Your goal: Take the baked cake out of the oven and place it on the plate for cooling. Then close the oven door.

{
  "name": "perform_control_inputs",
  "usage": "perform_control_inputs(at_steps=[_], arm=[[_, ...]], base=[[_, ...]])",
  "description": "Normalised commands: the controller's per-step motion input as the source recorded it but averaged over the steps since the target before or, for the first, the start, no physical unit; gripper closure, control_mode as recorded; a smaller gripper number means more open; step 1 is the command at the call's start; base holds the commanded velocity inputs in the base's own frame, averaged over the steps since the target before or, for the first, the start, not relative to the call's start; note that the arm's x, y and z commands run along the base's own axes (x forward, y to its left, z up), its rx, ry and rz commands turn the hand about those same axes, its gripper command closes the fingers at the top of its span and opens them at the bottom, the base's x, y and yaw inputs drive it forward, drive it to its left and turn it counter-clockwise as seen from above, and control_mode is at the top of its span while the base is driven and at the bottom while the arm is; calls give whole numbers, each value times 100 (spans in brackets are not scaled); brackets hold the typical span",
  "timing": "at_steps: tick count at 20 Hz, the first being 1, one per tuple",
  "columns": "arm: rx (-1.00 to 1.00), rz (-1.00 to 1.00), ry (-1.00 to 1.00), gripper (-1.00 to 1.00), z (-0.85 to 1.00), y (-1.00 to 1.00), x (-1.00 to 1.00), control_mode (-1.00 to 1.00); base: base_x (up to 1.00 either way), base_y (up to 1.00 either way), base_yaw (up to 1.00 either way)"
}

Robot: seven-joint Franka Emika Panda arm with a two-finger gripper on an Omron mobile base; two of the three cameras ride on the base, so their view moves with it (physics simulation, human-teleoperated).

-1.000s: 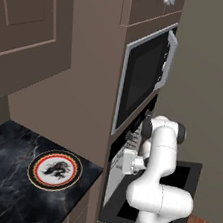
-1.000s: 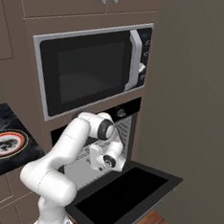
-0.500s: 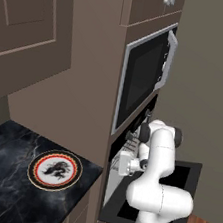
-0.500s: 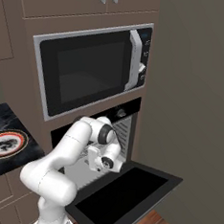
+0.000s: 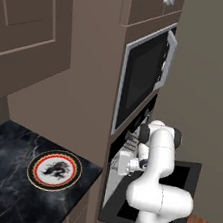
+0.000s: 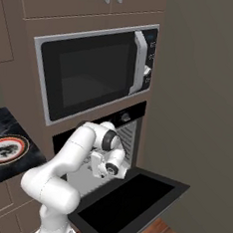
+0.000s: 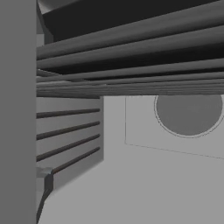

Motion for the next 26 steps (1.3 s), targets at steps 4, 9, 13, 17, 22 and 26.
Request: perform_control_inputs(at_steps=[4, 9, 13, 17, 22, 26], arm=[[0, 3, 0, -100, 0, 37, 3, -100], [-1, 1, 0, 100, -3, 56, 5, -100], [-5, 0, 0, 100, -5, 33, 10, -100], [-11, 0, 0, 100, -6, 4, 9, -100], [-14, 0, 0, 100, -8, -13, 5, -100], [-13, 0, 0, 100, -6, -49, 0, -100]], base=[[0, 0, 0], [0, 0, 0], [0, 0, 0], [0, 0, 0], [0, 0, 0], [0, 0, 0]])
